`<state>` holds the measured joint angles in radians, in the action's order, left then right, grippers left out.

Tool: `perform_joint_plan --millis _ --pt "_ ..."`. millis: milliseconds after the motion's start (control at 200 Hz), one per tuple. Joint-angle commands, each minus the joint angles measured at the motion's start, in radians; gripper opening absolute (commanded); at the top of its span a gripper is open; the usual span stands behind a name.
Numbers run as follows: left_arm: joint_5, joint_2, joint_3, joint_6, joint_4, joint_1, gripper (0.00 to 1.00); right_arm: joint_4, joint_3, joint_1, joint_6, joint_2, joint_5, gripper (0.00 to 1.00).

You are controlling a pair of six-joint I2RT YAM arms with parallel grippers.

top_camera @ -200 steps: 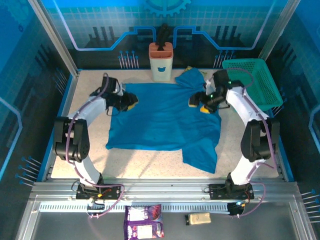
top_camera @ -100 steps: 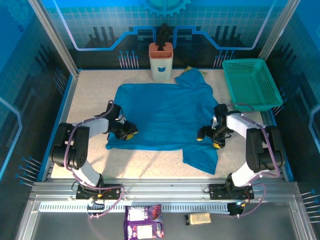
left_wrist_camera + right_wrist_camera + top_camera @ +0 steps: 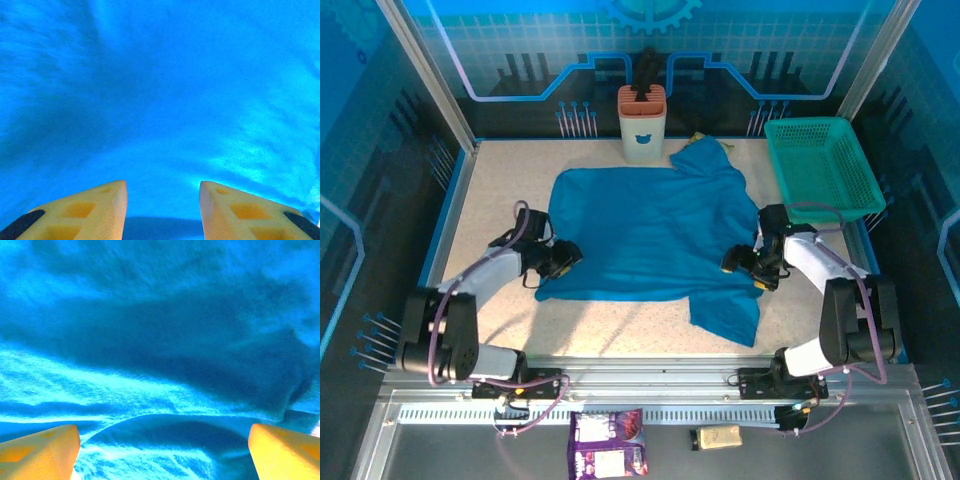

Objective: Fold the inside-out t-shirt

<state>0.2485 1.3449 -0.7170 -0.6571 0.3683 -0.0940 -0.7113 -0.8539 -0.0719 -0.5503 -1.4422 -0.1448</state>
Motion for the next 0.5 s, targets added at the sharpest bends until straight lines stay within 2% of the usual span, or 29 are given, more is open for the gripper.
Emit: perform_joint_plan --millis 0,160,345,410,495 --pt "-0.137 -0.088 0.039 -0.041 0.156 0.013 0.44 -0.067 -0.064 -0.012 0.002 0.036 0.021 0.88" --pt "-0.185 -0.222 0.157 -0.155 0.215 0.032 0.4 -0.105 -0.094 -0.034 0.004 0.062 0.018 0.87" --pt "-0.172 -0.357 0.281 -0.232 0.219 0.098 0.41 -0.133 -0.115 -0.06 0.001 0.089 0.017 0.87" --pt "-0.144 -0.384 0.311 -0.247 0.202 0.134 0.49 -0.144 -0.122 -0.068 0.003 0.095 0.019 0.87" --pt "-0.103 -0.399 0.337 -0.257 0.164 0.17 0.51 -0.155 -0.128 -0.078 0.004 0.101 0.024 0.87"
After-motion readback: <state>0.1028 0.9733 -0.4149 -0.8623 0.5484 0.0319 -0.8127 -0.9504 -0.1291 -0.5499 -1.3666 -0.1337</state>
